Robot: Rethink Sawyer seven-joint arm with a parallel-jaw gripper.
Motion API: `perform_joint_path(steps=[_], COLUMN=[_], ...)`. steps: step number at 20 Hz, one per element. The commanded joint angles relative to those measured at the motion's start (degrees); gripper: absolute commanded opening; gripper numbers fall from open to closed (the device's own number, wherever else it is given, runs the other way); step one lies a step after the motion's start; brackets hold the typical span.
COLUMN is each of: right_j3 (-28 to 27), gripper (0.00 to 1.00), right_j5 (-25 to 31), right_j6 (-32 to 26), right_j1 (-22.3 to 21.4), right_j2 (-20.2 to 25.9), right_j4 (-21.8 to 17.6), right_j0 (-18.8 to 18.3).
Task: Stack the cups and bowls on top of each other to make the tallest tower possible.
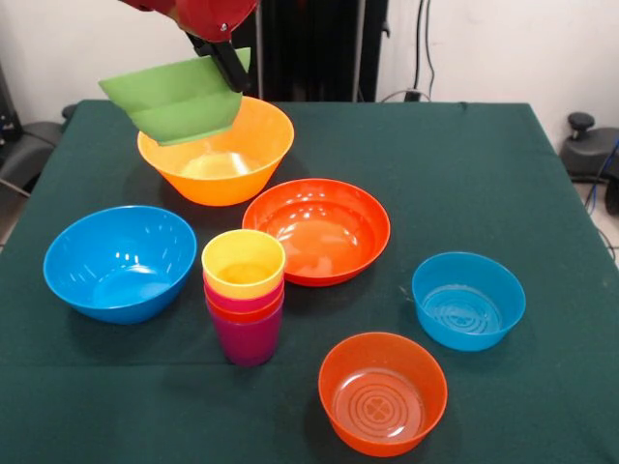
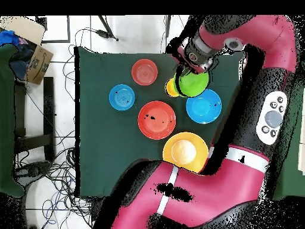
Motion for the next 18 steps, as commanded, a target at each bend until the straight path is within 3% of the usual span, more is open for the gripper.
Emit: perform_joint_path(steps=[1, 10, 18], right_j3=[-3.5, -13.1, -18.2], gripper=[0.0, 0.0, 0.0], right_j5=[11.6, 13.5, 13.1], right_j6=[-7.8, -3.6, -2.6], right_j1=[0.4, 7.3, 12.4], right_j2=[-0.4, -3.4, -13.7], right_j4=[-6.2, -1.0, 8.6], right_j0=[0.6, 1.7, 1.6])
